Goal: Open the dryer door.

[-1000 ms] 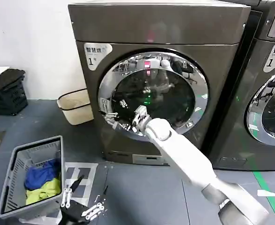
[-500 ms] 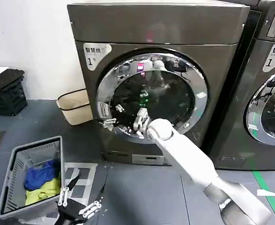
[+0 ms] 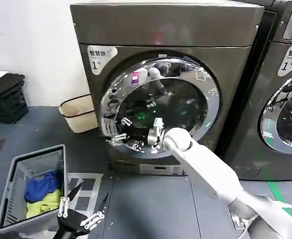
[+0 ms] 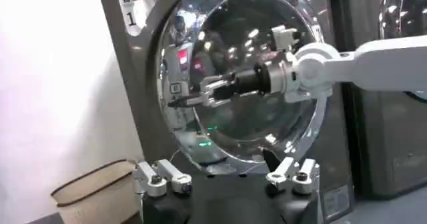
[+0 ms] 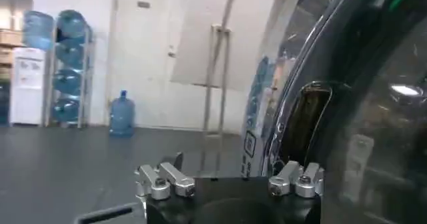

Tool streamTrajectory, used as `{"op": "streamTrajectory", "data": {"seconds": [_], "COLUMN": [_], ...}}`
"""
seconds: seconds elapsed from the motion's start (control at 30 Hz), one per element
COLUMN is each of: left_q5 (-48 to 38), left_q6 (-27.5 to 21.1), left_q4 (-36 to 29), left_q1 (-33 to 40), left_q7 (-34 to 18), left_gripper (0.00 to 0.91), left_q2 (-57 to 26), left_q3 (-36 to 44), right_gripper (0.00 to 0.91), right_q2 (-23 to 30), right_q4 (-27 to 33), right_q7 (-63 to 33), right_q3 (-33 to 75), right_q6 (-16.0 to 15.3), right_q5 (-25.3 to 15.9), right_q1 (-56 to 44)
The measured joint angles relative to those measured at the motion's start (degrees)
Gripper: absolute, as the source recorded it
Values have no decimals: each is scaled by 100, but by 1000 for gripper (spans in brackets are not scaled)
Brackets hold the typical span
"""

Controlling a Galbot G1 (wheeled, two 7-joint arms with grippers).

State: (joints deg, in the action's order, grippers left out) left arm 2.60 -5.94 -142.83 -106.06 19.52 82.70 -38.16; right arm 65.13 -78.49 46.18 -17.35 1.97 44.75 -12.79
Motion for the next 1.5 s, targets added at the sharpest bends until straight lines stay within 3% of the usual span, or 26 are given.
{"op": "streamTrajectory", "data": {"seconds": [0.27, 0.53, 0.97, 1.17, 1.5], "left_q5": [-65, -113, -256, -445, -1026], "left_q6": [-48, -104, -163, -235, -276], "left_q4": [-51, -140, -146, -96, 60], "left_q1": [-5, -50, 4, 131, 463], "left_q7": [6, 14, 21, 13, 11], "left_gripper": [907, 907, 907, 907, 907], "left_q2": [-9, -8, -64, -138, -363], "left_q3": [-87, -146, -213, -249, -469], "right_gripper": [907, 907, 907, 907, 907], "right_q2": [-366, -594, -902, -1026, -1343], "right_q4": [-24, -24, 77, 53, -278], "right_q7": [1181, 2180, 3632, 3720, 3752], "right_q3": [-29, 59, 256, 321, 561], "right_q6": [389, 374, 352, 758, 723], "right_q5": [341, 631, 673, 585, 672], "right_q1": [26, 19, 22, -45, -316]}}
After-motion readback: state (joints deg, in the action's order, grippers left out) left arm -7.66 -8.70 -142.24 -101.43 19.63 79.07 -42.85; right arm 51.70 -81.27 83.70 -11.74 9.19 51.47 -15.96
